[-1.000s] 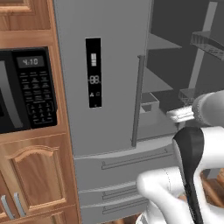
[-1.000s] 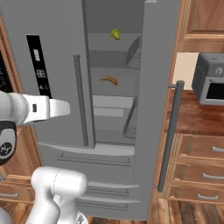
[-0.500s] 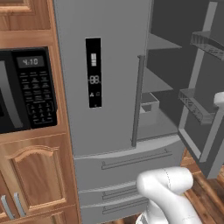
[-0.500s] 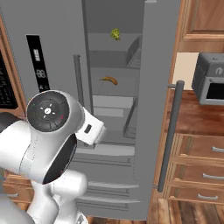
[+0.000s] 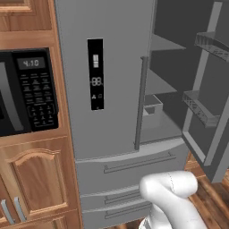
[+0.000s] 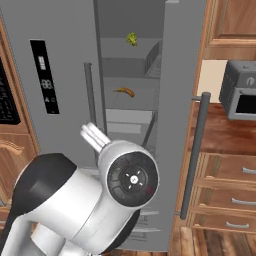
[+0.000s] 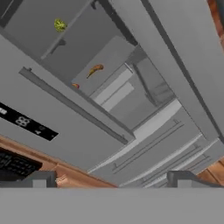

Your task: Place the banana in the correct fridge rack based on whether it is a fruit or vegetable. Finally, close the fridge door.

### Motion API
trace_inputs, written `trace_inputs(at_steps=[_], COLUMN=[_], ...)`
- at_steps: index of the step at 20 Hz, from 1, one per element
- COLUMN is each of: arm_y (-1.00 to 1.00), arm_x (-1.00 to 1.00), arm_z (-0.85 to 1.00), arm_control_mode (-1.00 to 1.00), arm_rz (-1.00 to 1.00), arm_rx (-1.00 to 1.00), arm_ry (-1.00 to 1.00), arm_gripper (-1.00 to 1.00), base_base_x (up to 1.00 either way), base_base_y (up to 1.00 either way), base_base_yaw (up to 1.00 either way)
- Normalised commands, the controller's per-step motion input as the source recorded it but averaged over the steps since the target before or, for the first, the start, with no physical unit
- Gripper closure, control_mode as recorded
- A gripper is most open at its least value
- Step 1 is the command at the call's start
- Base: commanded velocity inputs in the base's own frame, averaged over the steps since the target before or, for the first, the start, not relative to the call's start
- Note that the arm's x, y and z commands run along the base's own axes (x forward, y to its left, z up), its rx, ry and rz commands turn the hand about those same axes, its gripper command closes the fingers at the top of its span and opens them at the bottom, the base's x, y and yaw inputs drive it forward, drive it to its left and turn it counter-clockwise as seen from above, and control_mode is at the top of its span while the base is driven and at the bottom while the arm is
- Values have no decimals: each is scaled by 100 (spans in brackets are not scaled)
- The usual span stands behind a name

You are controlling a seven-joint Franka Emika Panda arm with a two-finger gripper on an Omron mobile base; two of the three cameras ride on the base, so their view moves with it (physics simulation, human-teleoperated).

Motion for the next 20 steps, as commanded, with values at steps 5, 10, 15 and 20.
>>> trace_inputs(at_steps=[5, 10, 15, 20], arm_y=[-89, -100, -96, -69], arm_x=[1, 0, 33, 77], arm_z=[-16, -37, -34, -18], arm_control_mode=[-100, -100, -100, -100], arm_rz=[-8, -21, -20, -4], arm_rx=[18, 18, 16, 22], arm_ry=[0, 0, 1, 1], arm_gripper=[-100, -100, -100, -100], base_base_x=[0, 0, 0, 0], base_base_y=[0, 0, 0, 0], base_base_yaw=[0, 0, 0, 0])
